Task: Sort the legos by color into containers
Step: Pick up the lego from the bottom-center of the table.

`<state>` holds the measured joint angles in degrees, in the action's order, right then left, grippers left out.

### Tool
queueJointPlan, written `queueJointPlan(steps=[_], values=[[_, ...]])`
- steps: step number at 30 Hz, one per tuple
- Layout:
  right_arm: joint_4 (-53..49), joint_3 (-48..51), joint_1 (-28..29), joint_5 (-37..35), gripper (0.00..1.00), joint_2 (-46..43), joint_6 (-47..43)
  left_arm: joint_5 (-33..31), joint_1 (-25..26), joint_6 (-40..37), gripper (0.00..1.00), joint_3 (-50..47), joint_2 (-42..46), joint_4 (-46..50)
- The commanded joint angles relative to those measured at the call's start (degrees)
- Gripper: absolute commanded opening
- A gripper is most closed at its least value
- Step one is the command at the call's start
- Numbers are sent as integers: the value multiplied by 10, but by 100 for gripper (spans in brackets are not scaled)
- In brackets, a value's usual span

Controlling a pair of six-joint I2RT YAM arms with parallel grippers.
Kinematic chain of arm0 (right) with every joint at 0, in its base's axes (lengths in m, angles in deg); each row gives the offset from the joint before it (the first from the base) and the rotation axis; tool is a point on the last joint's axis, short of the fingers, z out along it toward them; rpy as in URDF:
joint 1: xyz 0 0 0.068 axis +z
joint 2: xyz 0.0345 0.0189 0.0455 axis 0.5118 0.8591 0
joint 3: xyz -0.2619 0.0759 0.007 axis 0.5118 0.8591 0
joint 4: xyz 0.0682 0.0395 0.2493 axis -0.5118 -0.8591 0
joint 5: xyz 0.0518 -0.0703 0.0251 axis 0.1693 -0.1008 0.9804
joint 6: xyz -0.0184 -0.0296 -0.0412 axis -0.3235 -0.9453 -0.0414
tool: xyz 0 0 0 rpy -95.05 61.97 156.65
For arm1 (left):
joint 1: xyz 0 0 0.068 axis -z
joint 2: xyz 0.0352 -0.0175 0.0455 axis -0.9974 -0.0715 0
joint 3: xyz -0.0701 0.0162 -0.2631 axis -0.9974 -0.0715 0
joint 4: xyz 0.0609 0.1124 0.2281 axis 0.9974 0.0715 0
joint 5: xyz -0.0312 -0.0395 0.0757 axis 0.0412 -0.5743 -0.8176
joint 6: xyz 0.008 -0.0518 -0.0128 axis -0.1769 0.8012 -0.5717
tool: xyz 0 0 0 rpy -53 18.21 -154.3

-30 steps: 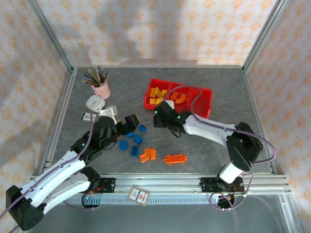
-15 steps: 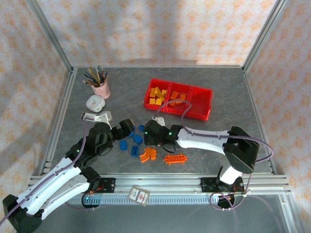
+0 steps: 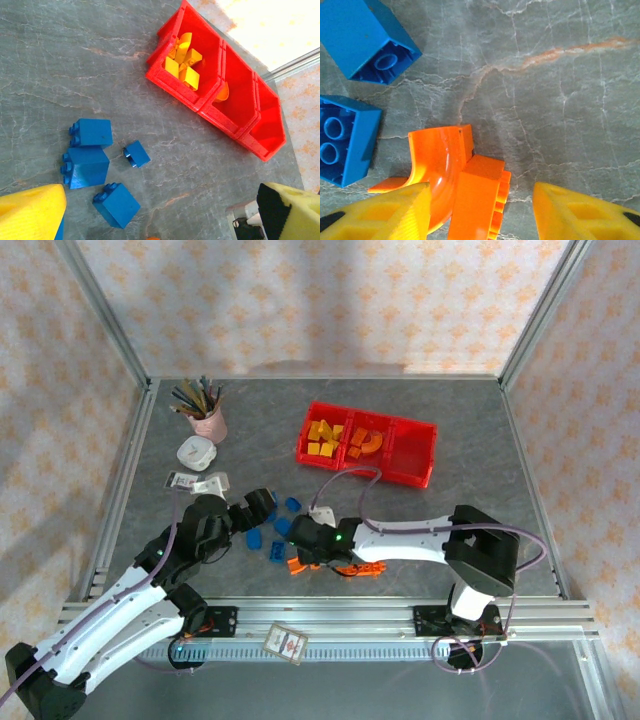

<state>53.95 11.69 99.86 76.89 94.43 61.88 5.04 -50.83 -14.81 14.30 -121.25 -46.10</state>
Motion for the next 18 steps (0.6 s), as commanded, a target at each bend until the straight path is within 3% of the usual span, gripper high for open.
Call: queueJointPlan(steps=[1, 18], values=[[-19, 13, 3, -9, 53, -3, 20, 0, -7, 3, 99, -7, 3, 8], [-32, 7, 3, -24, 42, -2, 8, -1, -7, 2, 99, -1, 0, 5]])
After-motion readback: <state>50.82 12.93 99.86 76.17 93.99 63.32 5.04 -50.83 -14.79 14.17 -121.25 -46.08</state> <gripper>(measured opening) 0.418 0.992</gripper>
